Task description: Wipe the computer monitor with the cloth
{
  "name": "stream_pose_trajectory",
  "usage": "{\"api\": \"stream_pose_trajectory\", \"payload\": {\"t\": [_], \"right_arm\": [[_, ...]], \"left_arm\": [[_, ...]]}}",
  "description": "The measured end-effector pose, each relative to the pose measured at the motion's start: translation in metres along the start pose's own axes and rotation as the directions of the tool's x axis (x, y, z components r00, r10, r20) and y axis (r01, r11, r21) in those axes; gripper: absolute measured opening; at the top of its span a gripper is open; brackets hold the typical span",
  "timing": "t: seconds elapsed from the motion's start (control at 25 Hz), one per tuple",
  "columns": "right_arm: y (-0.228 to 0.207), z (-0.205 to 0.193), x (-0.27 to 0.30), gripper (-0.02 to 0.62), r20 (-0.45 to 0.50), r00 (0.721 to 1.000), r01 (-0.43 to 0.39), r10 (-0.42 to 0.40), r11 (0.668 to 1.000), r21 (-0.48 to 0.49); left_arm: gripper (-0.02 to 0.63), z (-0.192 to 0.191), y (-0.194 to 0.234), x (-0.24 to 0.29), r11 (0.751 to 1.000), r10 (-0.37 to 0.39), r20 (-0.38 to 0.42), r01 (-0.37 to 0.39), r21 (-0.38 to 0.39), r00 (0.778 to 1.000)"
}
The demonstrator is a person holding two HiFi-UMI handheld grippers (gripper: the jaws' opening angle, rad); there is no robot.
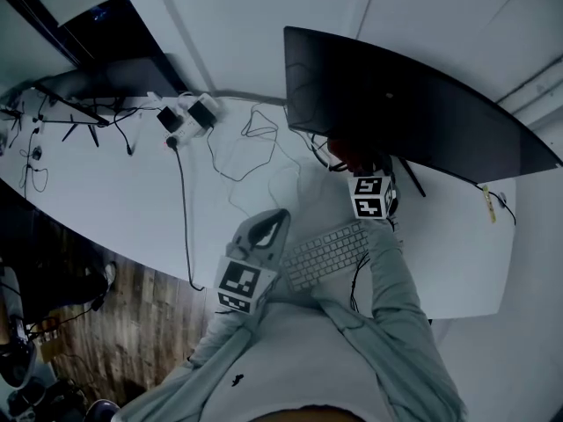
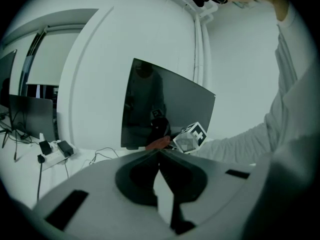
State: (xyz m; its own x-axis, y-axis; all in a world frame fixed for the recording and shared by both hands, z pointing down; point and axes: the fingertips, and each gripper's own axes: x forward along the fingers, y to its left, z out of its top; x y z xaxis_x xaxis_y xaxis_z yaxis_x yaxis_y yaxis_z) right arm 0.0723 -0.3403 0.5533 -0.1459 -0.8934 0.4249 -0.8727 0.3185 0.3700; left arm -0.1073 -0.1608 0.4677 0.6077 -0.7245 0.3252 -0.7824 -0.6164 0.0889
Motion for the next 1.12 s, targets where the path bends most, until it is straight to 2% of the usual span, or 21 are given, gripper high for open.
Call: {"api": "stream_pose_trajectory", "payload": {"t": [0.56,0.96,1.12], "right_arm": [[-0.157,-0.106,-0.065,0.038,-0.063,0.989,0.137,-0.131,0.984,0.117],[-0.254,-0.176,-0.104,0.038,-0.094,0.98,0.19,-0.174,0.959,0.212],[-0.287,-0.202,-0.117,0.038,-0.116,0.974,0.216,-0.194,0.952,0.219]], "left_arm": [[0.021,0.013,-0.13,0.069,0.995,-0.089,-0.01,0.09,0.043,0.996],[0.02,0.021,-0.217,0.118,0.995,-0.094,0.006,0.094,0.046,0.996],[0.02,0.025,-0.243,0.131,0.994,-0.1,-0.001,0.1,0.053,0.995]]}}
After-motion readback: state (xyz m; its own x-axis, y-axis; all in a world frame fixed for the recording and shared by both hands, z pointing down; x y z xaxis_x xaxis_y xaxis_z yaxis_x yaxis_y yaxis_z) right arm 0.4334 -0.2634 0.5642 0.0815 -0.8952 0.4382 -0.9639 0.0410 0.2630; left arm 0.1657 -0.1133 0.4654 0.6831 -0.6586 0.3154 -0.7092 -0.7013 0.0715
